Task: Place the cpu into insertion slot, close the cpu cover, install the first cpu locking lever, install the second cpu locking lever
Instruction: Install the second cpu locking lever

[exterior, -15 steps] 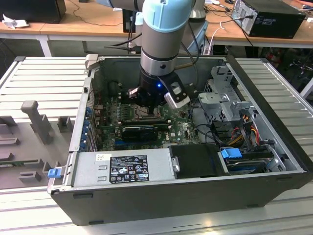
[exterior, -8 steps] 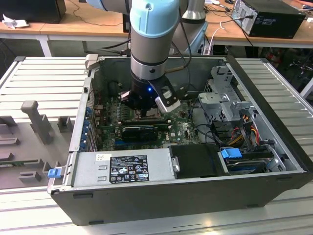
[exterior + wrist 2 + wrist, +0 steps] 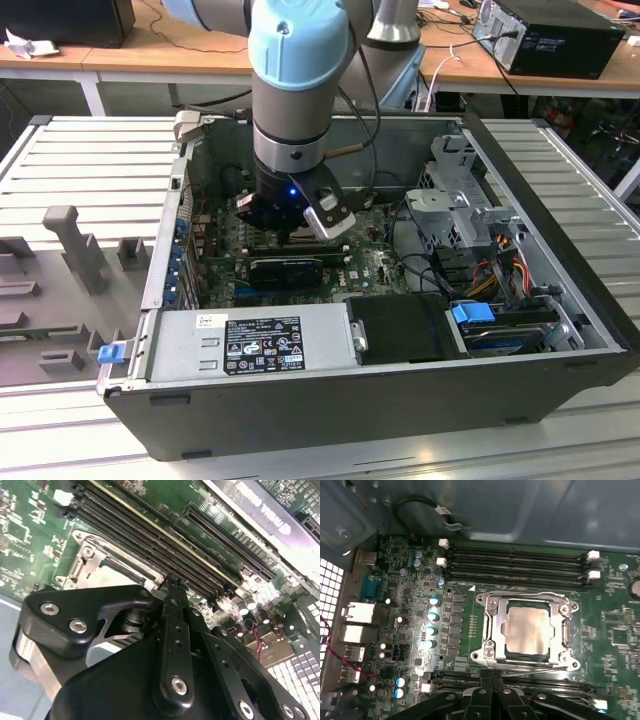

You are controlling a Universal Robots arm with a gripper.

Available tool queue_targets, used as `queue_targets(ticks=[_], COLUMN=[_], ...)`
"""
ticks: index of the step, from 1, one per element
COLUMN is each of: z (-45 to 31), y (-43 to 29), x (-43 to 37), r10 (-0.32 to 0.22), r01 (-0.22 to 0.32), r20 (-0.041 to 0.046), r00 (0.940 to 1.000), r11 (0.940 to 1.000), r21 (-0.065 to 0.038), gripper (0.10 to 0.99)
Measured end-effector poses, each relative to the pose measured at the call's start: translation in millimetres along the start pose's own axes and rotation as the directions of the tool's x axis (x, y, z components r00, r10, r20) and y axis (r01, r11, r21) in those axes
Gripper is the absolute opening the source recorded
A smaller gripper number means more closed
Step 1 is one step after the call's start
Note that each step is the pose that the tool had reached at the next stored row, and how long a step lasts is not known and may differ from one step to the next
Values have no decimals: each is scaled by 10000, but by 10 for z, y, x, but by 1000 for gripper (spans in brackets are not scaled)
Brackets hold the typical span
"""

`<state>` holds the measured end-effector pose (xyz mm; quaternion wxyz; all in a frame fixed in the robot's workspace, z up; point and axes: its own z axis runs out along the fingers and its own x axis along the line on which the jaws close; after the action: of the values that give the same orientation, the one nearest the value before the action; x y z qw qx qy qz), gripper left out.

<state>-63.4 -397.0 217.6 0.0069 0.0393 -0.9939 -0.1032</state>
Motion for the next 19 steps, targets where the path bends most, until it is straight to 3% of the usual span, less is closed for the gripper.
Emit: queue_targets(ticks=[5,7,9,11,13,17,19], z=[139,153,167,186,213,239,206], y=[-33,-37,-39,-41,-50,-56,-46], x=[51,63,70,86,96,100,99], r10=[-3,-4,-8,-12,-14,-17,-20], r01=[3,4,9,15,18,23,27], r20=[10,13,24,44,56,67,79], r00=[10000,10000,10000,10000,10000,10000,10000], r11=[9999,9998,9995,9984,9973,9961,9958], r21=[-122,-185,-303,-561,-735,-886,-917], gripper=[106,106,106,106,106,106,106])
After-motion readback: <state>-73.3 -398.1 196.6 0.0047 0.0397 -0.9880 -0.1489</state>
